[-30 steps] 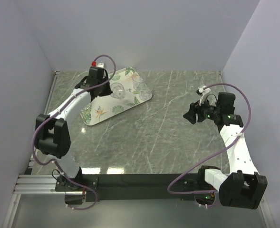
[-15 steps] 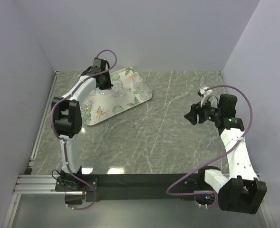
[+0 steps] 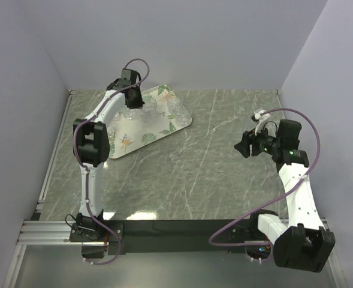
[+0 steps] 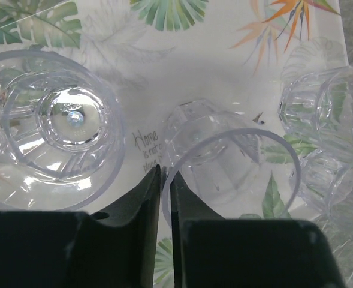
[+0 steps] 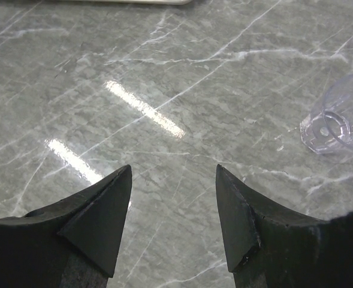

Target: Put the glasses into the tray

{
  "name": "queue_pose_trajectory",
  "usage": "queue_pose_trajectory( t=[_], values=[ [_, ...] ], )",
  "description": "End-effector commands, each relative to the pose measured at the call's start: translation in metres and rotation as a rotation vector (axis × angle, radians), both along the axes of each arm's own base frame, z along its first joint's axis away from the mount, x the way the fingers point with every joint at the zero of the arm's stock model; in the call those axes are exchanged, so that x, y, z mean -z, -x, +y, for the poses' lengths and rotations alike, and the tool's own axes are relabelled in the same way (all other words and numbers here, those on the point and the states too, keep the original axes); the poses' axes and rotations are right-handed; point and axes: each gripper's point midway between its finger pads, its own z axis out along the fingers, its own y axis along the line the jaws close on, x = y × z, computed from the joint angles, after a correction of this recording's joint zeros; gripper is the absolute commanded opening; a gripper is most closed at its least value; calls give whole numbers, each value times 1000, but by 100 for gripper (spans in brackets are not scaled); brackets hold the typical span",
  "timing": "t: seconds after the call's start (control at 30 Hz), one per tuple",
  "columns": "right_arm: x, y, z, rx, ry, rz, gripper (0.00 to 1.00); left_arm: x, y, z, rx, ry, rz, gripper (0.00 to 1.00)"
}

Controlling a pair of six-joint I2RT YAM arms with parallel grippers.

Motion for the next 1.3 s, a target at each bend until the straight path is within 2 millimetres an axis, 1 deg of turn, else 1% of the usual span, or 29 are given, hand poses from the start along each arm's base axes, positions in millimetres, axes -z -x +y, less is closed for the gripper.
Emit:
queue_pose_trajectory(
  t=[0.0,0.1,0.13,0.17,0.27,0.33,0.43,0.47,0.53,0.57,0.63,0.67,0.7,0.73,0.77,0.8,0.83,0.87,0.9,0.93,0.97,1.0,1.03,1.07,1.1,1.13,1.17,1.23,1.27],
  values=[
    [-12,-2,-2,3,2,-58,65,-25,-14,-1,2,2,-61,17],
    [-12,-2,-3,4,2,-59,65,-25,-16,-1,-6,2,-59,27],
    [-12,-2,-3,3,1,-60,65,-26,-17,0,-9,0,-63,35],
    [-12,-2,-3,4,1,-60,65,-27,-17,0,-9,0,-63,39],
    [-12,-2,-4,5,2,-62,65,-39,-19,-3,-2,15,-85,49],
    [-13,-2,-5,8,2,-65,65,-54,-21,-5,4,31,-109,57],
    [-13,-2,-6,14,2,-66,65,-86,-21,-11,30,65,-174,66],
    [-14,-2,-7,17,6,-72,65,-106,-18,-12,44,79,-211,69],
    [-14,-3,-8,21,9,-74,65,-122,-13,-19,82,113,-242,72],
    [-14,-3,-9,23,10,-75,65,-140,-7,-19,92,123,-273,73],
    [-13,-3,-11,30,10,-74,65,-145,2,-17,100,137,-282,75],
    [-13,-3,-11,33,9,-74,65,-168,10,-14,100,147,-327,76],
    [-14,-4,-12,36,9,-77,65,-157,18,-8,91,142,-302,77],
    [-14,-4,-14,42,8,-77,65,-165,30,-2,85,143,-324,78],
    [-14,-5,-14,45,9,-77,65,-187,33,2,77,146,-378,79],
    [-14,-5,-15,48,8,-76,65,-172,43,7,69,137,-348,80],
    [-13,-6,-17,54,9,-75,65,-176,48,14,53,132,-364,82],
    [-13,-6,-18,60,8,-74,65,-199,60,20,50,134,-425,83],
    [-12,-7,-19,65,13,-73,65,-184,70,24,41,126,-398,84],
    [-12,-9,-22,76,19,-76,65,-185,77,32,24,121,-406,85],
    [-11,-9,-24,85,23,-74,65,-203,91,36,17,131,-448,86],
    [-11,-10,-25,90,24,-73,65,-190,102,42,5,129,-416,86],
    [-9,-10,-26,92,26,-70,65,-191,110,45,-5,126,-422,87],
    [-8,-10,-27,93,28,-67,65,-208,126,49,-11,134,-472,88],
    [-8,-11,-28,95,31,-70,65,-191,135,52,-20,124,-454,91],
    [-6,-11,-26,85,31,-65,65,-191,143,56,-28,117,-470,92],
    [-5,-11,-26,79,31,-61,65,-186,159,63,-45,100,-479,94],
    [-1,-13,-26,72,30,-41,65,-181,172,72,-68,68,-493,98],
    [-3,-15,-27,71,32,-34,65,-187,183,77,-72,50,-521,98]
  ],
)
